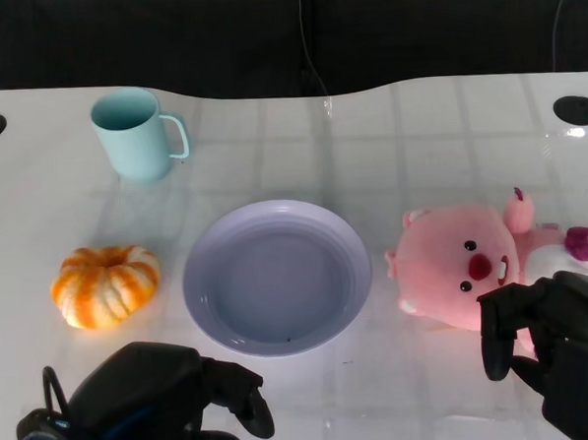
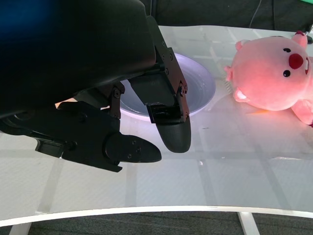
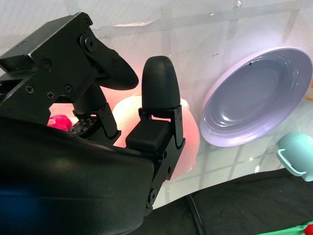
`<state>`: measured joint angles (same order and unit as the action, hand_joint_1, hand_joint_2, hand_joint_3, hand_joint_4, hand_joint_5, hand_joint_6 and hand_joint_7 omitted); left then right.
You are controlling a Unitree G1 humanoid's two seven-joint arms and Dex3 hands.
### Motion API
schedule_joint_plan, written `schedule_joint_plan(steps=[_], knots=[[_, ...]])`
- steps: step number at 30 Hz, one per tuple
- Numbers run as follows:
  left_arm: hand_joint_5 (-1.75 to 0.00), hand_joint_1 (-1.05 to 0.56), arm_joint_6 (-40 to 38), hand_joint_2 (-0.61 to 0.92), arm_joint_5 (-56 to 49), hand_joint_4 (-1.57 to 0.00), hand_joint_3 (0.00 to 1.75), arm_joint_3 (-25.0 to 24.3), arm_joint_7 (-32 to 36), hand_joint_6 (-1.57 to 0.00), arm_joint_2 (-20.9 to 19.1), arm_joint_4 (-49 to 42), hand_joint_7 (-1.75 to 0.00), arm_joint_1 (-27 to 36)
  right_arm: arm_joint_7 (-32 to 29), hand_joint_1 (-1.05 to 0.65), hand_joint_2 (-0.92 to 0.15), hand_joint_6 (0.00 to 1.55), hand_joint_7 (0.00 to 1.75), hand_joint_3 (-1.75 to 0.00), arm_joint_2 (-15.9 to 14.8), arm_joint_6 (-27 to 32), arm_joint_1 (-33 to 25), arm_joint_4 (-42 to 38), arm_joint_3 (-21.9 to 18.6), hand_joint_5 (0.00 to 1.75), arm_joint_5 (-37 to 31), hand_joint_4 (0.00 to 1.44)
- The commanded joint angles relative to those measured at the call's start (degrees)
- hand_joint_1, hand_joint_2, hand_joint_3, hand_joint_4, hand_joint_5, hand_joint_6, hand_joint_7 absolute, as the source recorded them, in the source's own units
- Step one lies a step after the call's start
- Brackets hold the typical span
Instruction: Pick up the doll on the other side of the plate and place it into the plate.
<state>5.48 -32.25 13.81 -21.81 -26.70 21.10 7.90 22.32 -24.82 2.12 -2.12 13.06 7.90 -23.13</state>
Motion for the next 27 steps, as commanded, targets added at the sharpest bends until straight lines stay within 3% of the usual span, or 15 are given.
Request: schedule_joint_plan(steps=[1, 23, 27], knots=[[-1.35, -0.22, -0.12, 0.92, 0.16, -0.72, 0.25, -0.27, -0.48, -0.89, -0.82, 0.18, -0.57, -0.27, 0.19, -0.09, -0.41, 0.82, 1.39, -1.29, -1.19, 0.14, 0.56, 0.08, -0.28, 1.73, 0.18, 0.82], [-1.33, -0.23, -0.78, 0.92, -0.02, -0.72, 0.26, -0.09, -0.8, -0.9, -0.8, 0.49, -0.58, -0.31, -0.8, -0.08, -0.4, 0.83, 1.36, -1.28, -0.98, -1.97, 0.56, -1.27, -0.37, 1.71, 0.71, 0.82], [-1.32, -0.23, -1.19, 0.92, 0.03, -0.71, 0.26, -0.15, -1.15, -0.88, -0.84, 0.78, -0.58, -0.22, -1.51, -0.07, -0.41, 0.83, 1.29, -1.26, -0.54, -0.79, 0.36, -0.46, -0.58, 1.67, -0.04, 0.83]])
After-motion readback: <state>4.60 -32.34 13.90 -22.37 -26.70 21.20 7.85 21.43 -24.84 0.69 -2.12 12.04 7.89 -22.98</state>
